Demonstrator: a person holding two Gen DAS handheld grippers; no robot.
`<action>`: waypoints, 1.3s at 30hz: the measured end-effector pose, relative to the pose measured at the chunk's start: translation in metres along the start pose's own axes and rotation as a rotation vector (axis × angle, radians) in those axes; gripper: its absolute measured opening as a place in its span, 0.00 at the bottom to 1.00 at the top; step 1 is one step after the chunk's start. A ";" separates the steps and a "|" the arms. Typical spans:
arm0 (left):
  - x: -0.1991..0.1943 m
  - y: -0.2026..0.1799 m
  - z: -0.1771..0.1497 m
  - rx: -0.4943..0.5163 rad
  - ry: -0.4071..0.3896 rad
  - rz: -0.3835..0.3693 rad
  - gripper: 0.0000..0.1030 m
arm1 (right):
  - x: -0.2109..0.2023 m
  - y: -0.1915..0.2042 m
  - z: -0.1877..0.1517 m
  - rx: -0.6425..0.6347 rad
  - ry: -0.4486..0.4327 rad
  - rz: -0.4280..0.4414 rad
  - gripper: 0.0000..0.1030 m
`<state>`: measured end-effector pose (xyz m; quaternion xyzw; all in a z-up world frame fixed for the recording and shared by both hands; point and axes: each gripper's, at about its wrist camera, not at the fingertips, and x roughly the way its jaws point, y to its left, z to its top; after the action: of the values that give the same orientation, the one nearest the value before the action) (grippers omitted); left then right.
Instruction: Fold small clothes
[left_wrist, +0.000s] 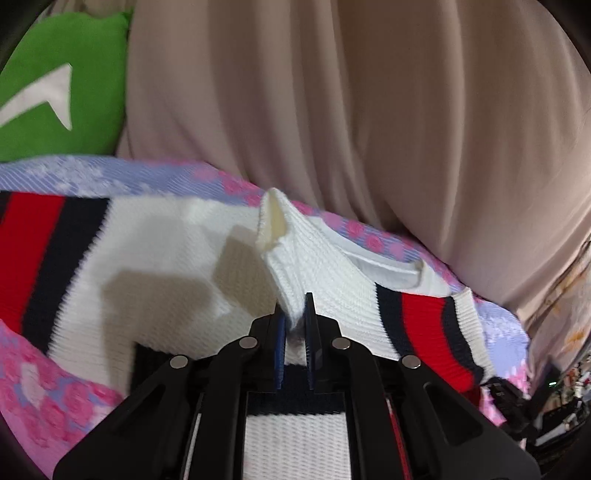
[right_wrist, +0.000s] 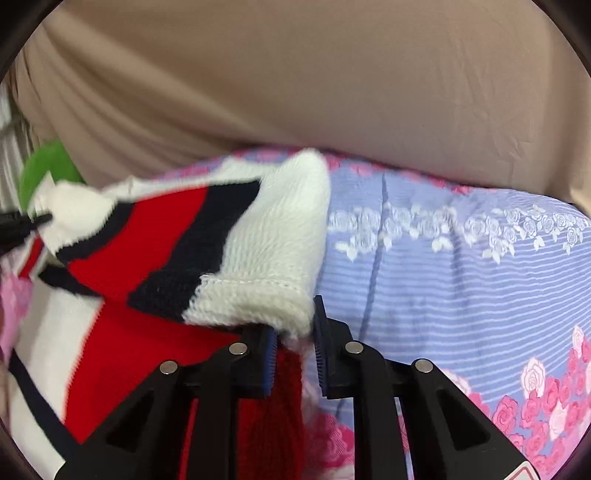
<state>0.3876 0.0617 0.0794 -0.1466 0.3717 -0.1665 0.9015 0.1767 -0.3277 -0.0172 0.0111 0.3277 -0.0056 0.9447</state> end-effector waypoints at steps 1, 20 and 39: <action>0.007 0.002 -0.002 0.007 0.008 0.023 0.08 | -0.001 0.000 -0.001 -0.002 -0.009 -0.014 0.13; 0.041 0.016 -0.043 0.075 0.044 0.106 0.09 | 0.042 -0.010 0.092 0.156 0.054 0.119 0.69; 0.046 0.004 -0.044 0.137 0.044 0.093 0.16 | -0.011 -0.039 0.051 0.219 0.012 0.108 0.55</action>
<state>0.3871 0.0399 0.0192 -0.0635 0.3857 -0.1525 0.9077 0.1987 -0.3678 0.0286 0.1316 0.3297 0.0097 0.9348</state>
